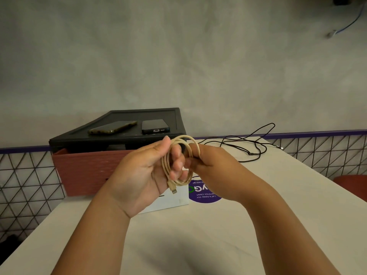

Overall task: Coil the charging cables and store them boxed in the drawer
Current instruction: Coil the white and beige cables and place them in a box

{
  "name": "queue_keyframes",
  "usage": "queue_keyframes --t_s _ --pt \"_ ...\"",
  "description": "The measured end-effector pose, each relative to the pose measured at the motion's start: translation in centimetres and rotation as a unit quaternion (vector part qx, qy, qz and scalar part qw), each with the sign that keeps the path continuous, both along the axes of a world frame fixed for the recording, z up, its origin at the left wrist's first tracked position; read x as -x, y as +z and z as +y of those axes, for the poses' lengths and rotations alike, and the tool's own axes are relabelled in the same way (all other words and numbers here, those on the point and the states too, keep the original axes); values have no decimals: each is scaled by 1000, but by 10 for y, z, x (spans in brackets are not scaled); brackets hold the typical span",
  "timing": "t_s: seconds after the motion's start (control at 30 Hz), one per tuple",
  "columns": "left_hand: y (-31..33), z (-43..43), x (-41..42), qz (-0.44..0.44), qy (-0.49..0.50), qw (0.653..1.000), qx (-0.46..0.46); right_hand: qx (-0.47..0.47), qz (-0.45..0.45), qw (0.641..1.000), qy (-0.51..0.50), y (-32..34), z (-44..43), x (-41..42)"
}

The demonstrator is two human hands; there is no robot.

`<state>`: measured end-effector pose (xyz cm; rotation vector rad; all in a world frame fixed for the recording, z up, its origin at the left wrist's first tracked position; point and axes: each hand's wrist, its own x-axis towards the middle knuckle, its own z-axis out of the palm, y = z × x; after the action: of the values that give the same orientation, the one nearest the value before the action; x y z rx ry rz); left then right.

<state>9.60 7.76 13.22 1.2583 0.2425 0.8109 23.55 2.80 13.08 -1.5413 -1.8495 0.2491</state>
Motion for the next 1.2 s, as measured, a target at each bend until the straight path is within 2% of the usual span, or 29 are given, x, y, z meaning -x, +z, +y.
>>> queue_keyframes --t_s 0.1,0.17,0.3,0.47,0.6,0.7,0.8,0.83,0.93,1.0,1.1,1.2 --pt "-1 -1 3 59 -11 998 -18 15 -68 997 -21 0 -2 -1" --pt "-1 0 2 78 3 997 -28 7 -69 997 -14 2 -3 1" --pt "2 -1 0 41 41 998 -24 -22 14 1000 11 0 1 2" --pt "5 -3 -2 -52 16 998 19 -78 190 978 42 4 -2 -2" --pt "4 -5 -2 -81 -29 996 9 -117 287 951 8 7 -2 -7" --pt "0 2 2 -98 -108 989 -1 -127 265 955 -41 3 2 -12" --pt "-1 12 5 -145 -257 955 30 -101 218 971 -11 2 2 -6" --pt "0 14 6 -156 -258 953 33 -83 204 975 1 1 2 -4" --pt "0 14 9 -162 -137 977 -9 -14 126 992 -7 -1 4 3" --pt "-1 12 7 -164 -57 985 15 35 77 996 -15 -4 5 4" --pt "4 6 5 -162 75 984 5 122 -9 992 -17 -7 5 6" --pt "5 4 6 -121 146 981 -45 137 -57 989 -21 -7 4 13"
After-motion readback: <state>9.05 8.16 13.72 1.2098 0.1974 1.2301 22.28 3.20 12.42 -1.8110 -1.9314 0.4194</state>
